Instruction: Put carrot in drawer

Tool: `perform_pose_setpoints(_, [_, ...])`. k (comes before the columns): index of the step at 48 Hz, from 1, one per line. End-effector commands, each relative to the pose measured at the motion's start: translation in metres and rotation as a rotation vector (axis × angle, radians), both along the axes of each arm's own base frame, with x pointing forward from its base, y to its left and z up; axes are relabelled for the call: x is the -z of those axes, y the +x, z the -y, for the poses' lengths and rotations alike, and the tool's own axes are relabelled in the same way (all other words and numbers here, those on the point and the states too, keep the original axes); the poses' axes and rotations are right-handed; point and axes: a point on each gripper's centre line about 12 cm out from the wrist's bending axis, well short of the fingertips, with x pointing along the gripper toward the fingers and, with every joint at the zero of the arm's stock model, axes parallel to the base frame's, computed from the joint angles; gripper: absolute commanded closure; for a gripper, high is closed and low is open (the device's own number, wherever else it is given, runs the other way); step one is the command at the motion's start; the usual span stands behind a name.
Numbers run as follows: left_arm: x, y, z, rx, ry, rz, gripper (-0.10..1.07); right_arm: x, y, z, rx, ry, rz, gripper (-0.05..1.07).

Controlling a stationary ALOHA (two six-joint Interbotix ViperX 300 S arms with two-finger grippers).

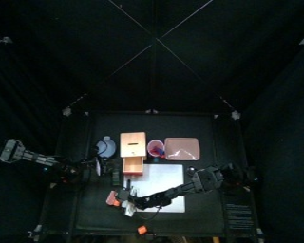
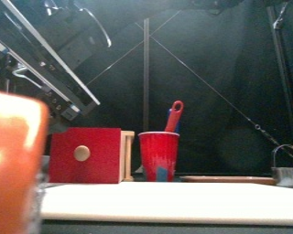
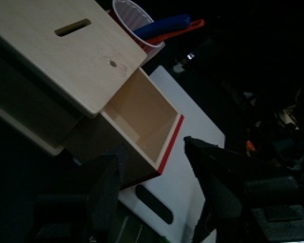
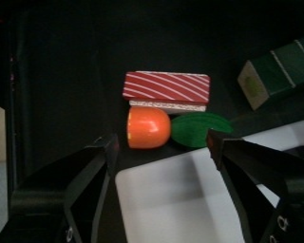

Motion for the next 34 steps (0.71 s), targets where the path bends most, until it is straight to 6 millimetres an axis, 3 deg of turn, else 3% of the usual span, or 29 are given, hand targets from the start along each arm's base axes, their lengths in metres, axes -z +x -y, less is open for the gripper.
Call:
perform_pose_setpoints(1, [-0.004, 0.002, 0.0, -0.001, 0.005, 0.014, 0.1, -0.028, 0.008, 0.0, 0.003, 0.015, 0.043, 0.0])
perform_pose_setpoints(34, [0.0, 0.001, 0.001, 0.012, -0.003, -0.011, 0.1, -0.01, 0.023, 0.005, 0.016, -0.06, -0.023, 0.01])
